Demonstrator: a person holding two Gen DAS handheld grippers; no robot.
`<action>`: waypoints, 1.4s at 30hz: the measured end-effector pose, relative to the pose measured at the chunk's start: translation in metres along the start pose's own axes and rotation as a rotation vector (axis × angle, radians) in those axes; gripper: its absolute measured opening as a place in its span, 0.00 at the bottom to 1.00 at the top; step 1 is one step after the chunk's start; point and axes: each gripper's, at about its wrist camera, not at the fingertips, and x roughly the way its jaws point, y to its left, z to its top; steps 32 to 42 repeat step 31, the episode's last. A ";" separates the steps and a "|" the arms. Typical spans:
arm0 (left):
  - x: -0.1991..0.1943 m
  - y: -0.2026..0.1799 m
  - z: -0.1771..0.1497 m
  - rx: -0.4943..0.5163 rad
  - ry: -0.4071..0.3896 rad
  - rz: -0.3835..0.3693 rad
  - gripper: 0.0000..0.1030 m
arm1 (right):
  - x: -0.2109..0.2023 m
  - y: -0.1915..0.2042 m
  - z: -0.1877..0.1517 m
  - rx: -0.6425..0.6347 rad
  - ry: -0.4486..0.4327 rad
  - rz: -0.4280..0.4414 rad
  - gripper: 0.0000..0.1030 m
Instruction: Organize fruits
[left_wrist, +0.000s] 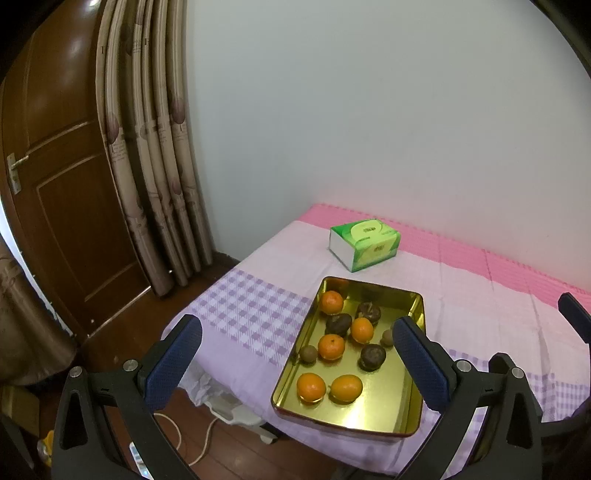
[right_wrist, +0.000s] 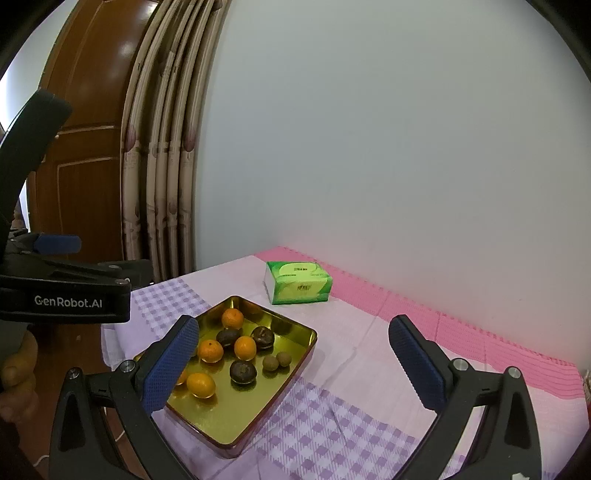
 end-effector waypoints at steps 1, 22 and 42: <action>0.000 0.000 0.000 0.000 0.000 -0.001 0.99 | 0.001 0.000 0.000 0.000 0.003 0.000 0.99; 0.007 -0.002 -0.010 0.010 0.012 0.014 0.99 | 0.007 -0.004 -0.010 0.008 0.040 0.005 0.99; 0.021 -0.022 -0.002 0.069 0.057 0.007 0.99 | 0.034 -0.076 -0.038 0.077 0.171 -0.022 0.99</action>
